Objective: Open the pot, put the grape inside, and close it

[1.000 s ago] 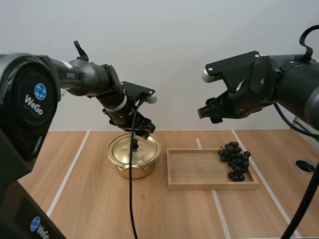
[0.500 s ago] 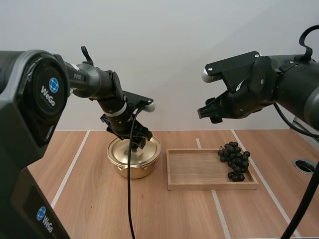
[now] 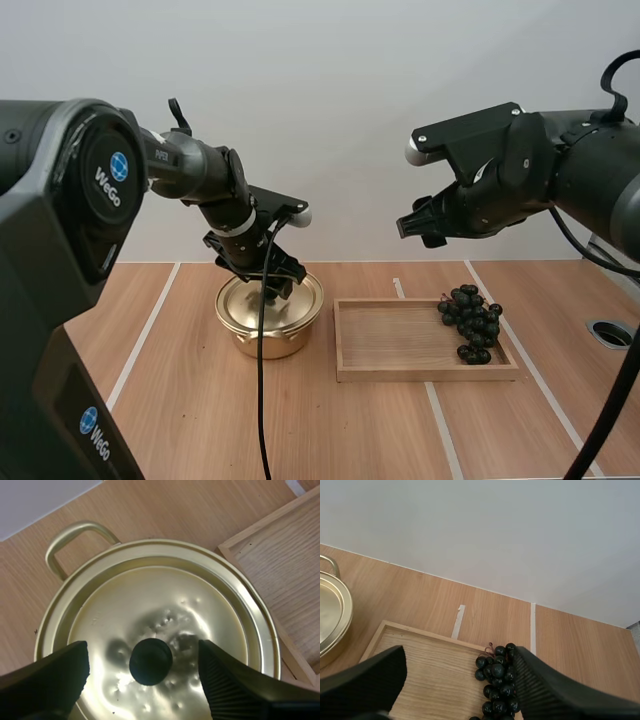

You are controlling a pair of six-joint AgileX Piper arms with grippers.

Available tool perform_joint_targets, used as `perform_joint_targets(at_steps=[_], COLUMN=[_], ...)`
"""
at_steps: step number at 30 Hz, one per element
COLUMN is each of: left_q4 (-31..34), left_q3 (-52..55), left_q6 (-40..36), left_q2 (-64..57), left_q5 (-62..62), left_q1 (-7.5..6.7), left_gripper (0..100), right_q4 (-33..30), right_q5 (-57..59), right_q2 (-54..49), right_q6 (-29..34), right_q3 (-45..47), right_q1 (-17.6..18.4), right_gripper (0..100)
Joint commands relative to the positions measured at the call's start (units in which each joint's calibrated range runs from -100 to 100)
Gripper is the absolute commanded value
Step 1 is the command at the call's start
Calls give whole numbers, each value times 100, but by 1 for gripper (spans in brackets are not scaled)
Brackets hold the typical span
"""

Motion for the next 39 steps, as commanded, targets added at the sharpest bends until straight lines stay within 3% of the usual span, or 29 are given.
perform_joint_targets(at_steps=[1, 8, 13, 14, 15, 25, 32, 39], left_q4=[12, -15, -130, -130, -130, -130, -120, -86], left_q3=[-36, -36, -36, -51, -51, -161, -930, -1866], left_q6=[-27, -47, -62, -62, -62, -62, -90, -242], left_q2=[9, 198, 240, 240, 240, -120, -1048, -2124], left_q5=[-117, 160, 183, 183, 183, 344, 1308, 2098], left_q1=[-24, -24, -24, -24, -24, -24, -17, -17], left_gripper=[100, 100, 18, 5, 0, 0, 0, 0], right_q4=[-53, -53, -53, -53, -53, -81, -912, -1061], right_q5=[-112, -112, -112, -112, -112, 28, 431, 986], right_q2=[-26, -26, -26, -26, -26, -26, 148, 789], right_q6=[50, 50, 50, 50, 50, 50, 501, 524], right_q3=[-42, -42, -42, -42, -42, -42, -398, -665], right_q1=[-23, -23, -23, -23, -23, -23, -23, -62], right_gripper=[100, 100, 100, 100, 100, 100, 100, 100])
